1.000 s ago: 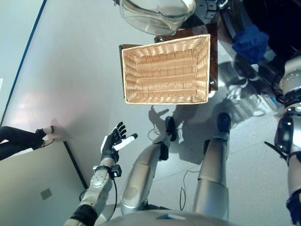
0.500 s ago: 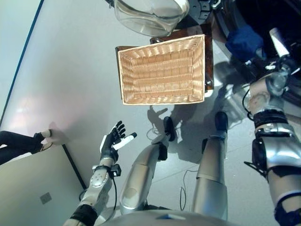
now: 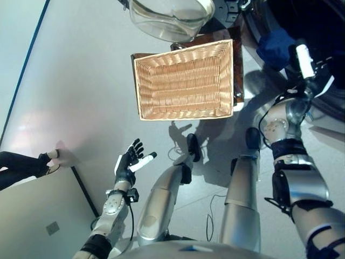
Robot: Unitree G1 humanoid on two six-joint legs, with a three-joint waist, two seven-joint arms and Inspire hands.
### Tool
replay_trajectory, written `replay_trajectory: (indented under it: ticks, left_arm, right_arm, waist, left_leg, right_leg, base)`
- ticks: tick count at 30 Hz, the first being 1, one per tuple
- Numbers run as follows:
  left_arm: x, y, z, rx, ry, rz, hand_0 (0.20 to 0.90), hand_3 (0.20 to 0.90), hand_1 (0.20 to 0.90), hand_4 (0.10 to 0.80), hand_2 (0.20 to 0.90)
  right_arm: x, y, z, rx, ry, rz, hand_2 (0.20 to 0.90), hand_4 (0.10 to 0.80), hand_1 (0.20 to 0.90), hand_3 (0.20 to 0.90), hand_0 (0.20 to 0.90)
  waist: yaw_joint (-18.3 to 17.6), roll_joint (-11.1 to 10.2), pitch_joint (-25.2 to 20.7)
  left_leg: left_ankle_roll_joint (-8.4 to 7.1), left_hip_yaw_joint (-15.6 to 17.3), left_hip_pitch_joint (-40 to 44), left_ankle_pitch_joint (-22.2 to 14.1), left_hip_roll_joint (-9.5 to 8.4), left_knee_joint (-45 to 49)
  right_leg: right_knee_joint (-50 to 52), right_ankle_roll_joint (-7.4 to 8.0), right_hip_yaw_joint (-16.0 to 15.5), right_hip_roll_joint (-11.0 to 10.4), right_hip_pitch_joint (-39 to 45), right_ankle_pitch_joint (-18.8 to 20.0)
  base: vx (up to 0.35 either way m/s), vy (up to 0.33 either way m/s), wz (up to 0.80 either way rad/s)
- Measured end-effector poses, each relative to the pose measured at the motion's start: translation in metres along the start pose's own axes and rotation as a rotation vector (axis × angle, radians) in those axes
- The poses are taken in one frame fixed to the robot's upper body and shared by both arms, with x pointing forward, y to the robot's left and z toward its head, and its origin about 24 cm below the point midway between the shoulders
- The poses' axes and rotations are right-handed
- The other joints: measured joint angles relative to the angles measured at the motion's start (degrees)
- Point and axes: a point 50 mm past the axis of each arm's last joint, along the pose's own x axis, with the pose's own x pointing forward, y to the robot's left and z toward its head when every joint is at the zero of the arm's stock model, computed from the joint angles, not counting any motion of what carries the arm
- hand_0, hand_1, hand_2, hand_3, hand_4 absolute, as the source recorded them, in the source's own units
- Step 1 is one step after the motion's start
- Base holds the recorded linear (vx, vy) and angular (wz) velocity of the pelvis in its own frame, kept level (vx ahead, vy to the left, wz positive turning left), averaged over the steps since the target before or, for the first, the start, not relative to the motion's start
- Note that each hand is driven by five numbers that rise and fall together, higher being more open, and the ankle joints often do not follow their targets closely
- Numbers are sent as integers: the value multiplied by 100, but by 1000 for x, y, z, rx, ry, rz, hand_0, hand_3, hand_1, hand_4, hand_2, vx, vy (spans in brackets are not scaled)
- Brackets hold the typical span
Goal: Pick up the clothes and place them into the washing machine
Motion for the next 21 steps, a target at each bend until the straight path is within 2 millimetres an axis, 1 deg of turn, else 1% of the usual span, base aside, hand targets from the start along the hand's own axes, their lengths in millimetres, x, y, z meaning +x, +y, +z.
replay_trajectory:
  ticks: [6, 8, 9, 10, 11, 12, 13, 15, 17, 19, 21]
  left_arm:
    - [0, 0, 0, -2, 1, 1, 900, 900, 900, 800, 900]
    - [0, -1, -1, -5, 2, 3, 900, 900, 900, 800, 900]
    - [0, -1, -1, -10, 2, 7, 900, 900, 900, 800, 900]
    - [0, -3, -2, -18, 3, 8, 900, 900, 900, 800, 900]
    - [0, -4, -2, -19, 3, 7, 900, 900, 900, 800, 900]
    - [0, -4, -2, -20, 4, 9, 900, 900, 900, 800, 900]
    - [0, -4, -2, -20, 5, 9, 900, 900, 900, 800, 900]
    - [0, -4, -3, -20, 6, 13, 900, 900, 900, 800, 900]
    - [0, -4, -3, -20, 7, 13, 900, 900, 900, 800, 900]
    - [-1, -3, -5, -19, 13, 18, 900, 900, 900, 800, 900]
    - [-1, -3, -6, -20, 18, 27, 900, 900, 900, 800, 900]
  right_arm:
    - [-8, -2, -14, -2, 36, 13, 900, 800, 900, 900, 900]
    - [-18, -5, -28, -4, 83, 11, 900, 800, 900, 900, 900]
    - [-20, -4, -32, -7, 93, 15, 900, 800, 900, 900, 900]
    - [-29, -7, -44, -20, 140, 17, 900, 800, 900, 900, 900]
    - [-32, -8, -49, -31, 162, 20, 900, 800, 900, 900, 900]
    - [-43, -12, -63, -58, 213, 30, 900, 800, 900, 900, 900]
    - [-48, -15, -69, -71, 234, 35, 900, 800, 900, 900, 900]
    - [-66, -24, -88, -106, 306, 41, 900, 800, 900, 900, 900]
    - [-75, -27, -96, -114, 335, 39, 900, 800, 900, 900, 900]
    - [-79, -31, -99, -126, 344, 43, 900, 800, 900, 900, 900]
    - [-79, -31, -99, -127, 343, 41, 900, 800, 900, 900, 900]
  waist:
    - [-11, 2, -2]
    - [-22, 4, -3]
    - [-28, 4, -3]
    - [-32, 5, -4]
    - [-32, 5, -4]
    - [-36, 5, -4]
    - [-35, 5, -4]
    - [-37, 6, -5]
    - [-38, 6, -5]
    - [-39, 5, -4]
    - [-54, 5, -4]
  left_leg:
    - [-2, 5, 19, 0, 12, 7]
    - [-3, 13, 29, -2, 14, 12]
    - [-4, 13, 33, -2, 14, 11]
    - [-4, 16, 41, -2, 15, 10]
    - [-4, 18, 44, -2, 15, 10]
    - [-4, 15, 60, -3, 16, 8]
    - [-4, 17, 79, -3, 18, 5]
    - [-5, 15, 120, -12, 23, 8]
    - [-4, 19, 110, -13, 23, 10]
    - [-3, 18, 108, -13, 27, 12]
    - [-3, 26, 106, -12, 33, 13]
  right_leg:
    - [4, 0, 5, 12, 14, 2]
    - [7, 0, 15, 17, 23, 2]
    - [7, 0, 16, 18, 26, 2]
    - [6, 0, 19, 21, 34, 3]
    - [5, 1, 20, 23, 37, 3]
    - [2, 1, 21, 26, 58, 2]
    - [-3, 1, 21, 28, 79, 2]
    - [-23, 4, 20, 28, 134, 2]
    - [-27, 19, 23, 27, 123, 2]
    - [-32, 45, 21, 28, 124, -10]
    - [-46, 58, 21, 29, 124, -4]
  base:
    - [0, 0, 0]
    - [0, 0, 0]
    - [0, 0, 0]
    - [0, 0, 0]
    - [0, 0, 0]
    - [0, 0, 0]
    - [0, 0, 0]
    - [2, 4, -2]
    - [0, 0, 0]
    - [0, 0, 0]
    - [0, 0, 0]
